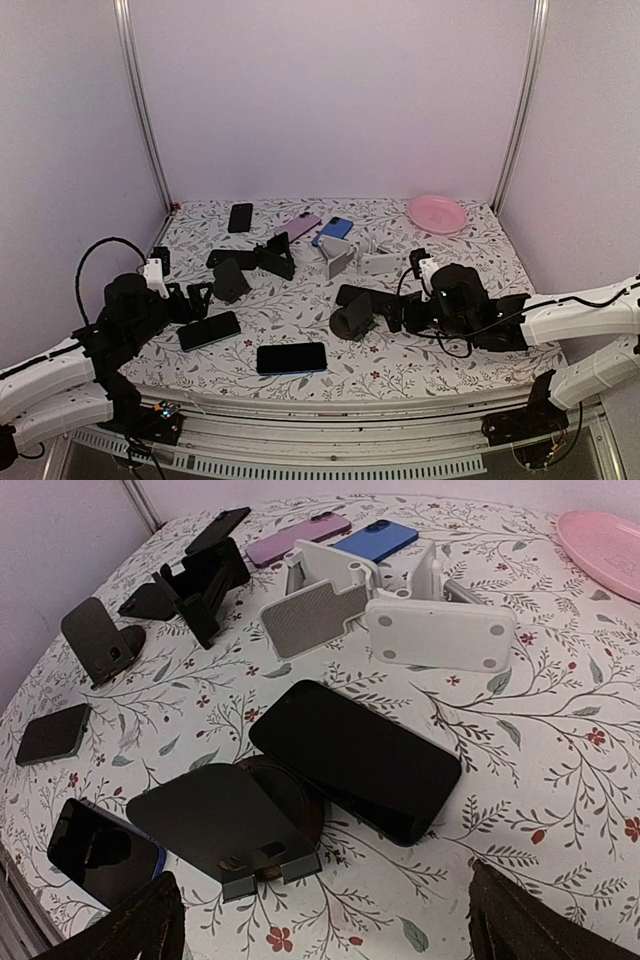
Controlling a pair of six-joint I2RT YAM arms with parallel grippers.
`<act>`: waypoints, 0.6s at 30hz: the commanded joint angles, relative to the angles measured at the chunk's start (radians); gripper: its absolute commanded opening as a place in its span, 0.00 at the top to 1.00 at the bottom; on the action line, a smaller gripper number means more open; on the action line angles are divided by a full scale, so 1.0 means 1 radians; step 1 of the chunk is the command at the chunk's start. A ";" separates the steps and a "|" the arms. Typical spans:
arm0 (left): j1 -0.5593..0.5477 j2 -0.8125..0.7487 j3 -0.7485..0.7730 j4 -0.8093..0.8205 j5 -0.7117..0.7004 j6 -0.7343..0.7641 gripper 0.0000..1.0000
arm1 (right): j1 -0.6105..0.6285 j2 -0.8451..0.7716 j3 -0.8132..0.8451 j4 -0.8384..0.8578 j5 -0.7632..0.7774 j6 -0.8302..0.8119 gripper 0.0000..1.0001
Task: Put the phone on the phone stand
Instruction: Move the phone stand to the center of the board.
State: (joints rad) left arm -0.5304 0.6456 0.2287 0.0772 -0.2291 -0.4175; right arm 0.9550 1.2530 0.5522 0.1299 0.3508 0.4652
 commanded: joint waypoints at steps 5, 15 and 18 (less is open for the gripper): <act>-0.014 -0.009 -0.008 0.024 -0.006 0.014 0.03 | 0.005 0.204 0.176 0.035 -0.244 -0.232 0.01; -0.014 -0.007 -0.009 0.026 -0.005 0.016 0.03 | 0.008 0.368 0.291 0.020 -0.260 -0.351 0.01; -0.014 -0.006 -0.009 0.026 -0.005 0.016 0.03 | 0.008 0.424 0.323 0.016 -0.278 -0.394 0.01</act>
State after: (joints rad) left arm -0.5323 0.6456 0.2287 0.0772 -0.2291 -0.4141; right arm 0.9558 1.6161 0.8238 0.1482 0.1070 0.1532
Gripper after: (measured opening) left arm 0.966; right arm 0.989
